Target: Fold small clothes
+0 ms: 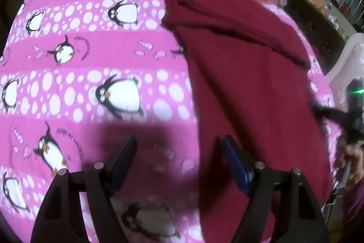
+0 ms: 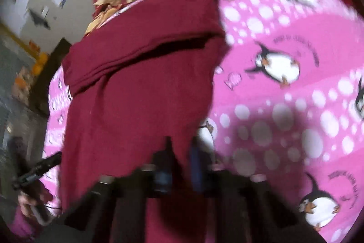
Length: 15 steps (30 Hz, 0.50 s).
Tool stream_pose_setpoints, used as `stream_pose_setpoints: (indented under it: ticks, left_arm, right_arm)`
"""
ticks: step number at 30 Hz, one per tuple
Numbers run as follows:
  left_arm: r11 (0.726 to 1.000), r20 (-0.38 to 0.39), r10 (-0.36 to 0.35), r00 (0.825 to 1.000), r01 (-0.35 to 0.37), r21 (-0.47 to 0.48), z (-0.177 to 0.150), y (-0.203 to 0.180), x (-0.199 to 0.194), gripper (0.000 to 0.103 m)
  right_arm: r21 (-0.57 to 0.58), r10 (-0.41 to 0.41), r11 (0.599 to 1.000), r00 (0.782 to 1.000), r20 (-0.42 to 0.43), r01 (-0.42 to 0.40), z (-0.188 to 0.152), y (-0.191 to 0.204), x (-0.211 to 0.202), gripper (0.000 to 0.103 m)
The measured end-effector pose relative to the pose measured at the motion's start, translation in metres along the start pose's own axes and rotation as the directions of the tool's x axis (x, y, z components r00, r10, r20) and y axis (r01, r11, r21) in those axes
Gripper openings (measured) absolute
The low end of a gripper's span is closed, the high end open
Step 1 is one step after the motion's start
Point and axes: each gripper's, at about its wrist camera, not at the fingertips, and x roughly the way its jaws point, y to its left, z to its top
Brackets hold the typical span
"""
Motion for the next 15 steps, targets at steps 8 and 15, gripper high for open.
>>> stream_pose_setpoints:
  ticks: [8,15]
  left_arm:
    - [1.0,-0.025,-0.02,0.999,0.02,-0.007,-0.02,-0.002,0.0,0.076]
    - [0.999,-0.017,0.024,1.0,-0.023,0.034,-0.026,-0.012,-0.003,0.076]
  right_arm:
    - [0.139,0.003,0.99,0.999,0.035,-0.008,0.0,-0.031,-0.007,0.008]
    - [0.099,0.096,0.99,0.994,0.056,-0.101,-0.018,-0.003,-0.051,0.049]
